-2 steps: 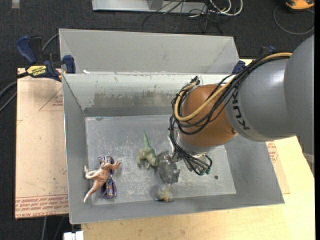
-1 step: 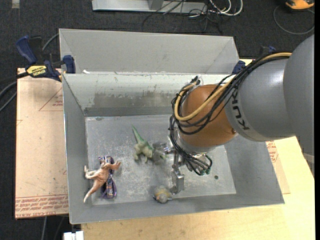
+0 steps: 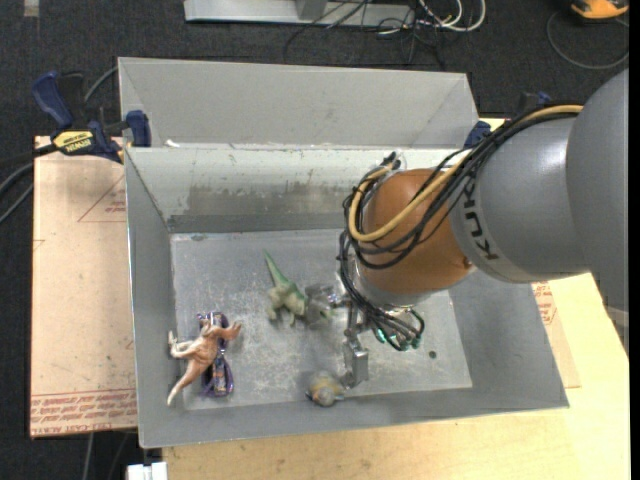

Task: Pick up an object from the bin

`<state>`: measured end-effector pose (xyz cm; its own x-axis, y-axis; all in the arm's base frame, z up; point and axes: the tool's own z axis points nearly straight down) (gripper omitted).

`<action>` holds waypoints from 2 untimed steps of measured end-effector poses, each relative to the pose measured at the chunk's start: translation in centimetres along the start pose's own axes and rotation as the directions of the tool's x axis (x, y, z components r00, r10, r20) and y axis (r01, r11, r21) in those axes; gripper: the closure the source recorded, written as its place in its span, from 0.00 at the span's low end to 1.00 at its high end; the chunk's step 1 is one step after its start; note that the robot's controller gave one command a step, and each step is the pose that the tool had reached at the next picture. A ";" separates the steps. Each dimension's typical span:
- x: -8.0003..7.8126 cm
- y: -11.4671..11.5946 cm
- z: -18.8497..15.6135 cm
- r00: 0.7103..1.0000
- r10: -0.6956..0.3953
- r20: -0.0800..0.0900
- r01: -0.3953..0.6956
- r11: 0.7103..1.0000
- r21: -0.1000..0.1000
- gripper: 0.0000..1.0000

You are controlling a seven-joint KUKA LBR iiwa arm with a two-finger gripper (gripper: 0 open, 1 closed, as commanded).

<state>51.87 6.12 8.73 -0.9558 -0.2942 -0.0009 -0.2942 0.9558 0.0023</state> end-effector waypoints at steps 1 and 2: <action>0.0 0.0 0.0 1.000 0.000 0.000 0.000 1.000 0.000 0.00; -4.6 3.5 1.2 1.000 -0.008 0.006 0.008 1.000 -0.002 0.00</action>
Offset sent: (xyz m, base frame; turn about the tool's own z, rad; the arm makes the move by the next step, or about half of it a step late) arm 0.0316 0.0440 -0.0117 -0.0039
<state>55.22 10.83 7.53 -0.9534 -0.3016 -0.0071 -0.3016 0.9534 0.0040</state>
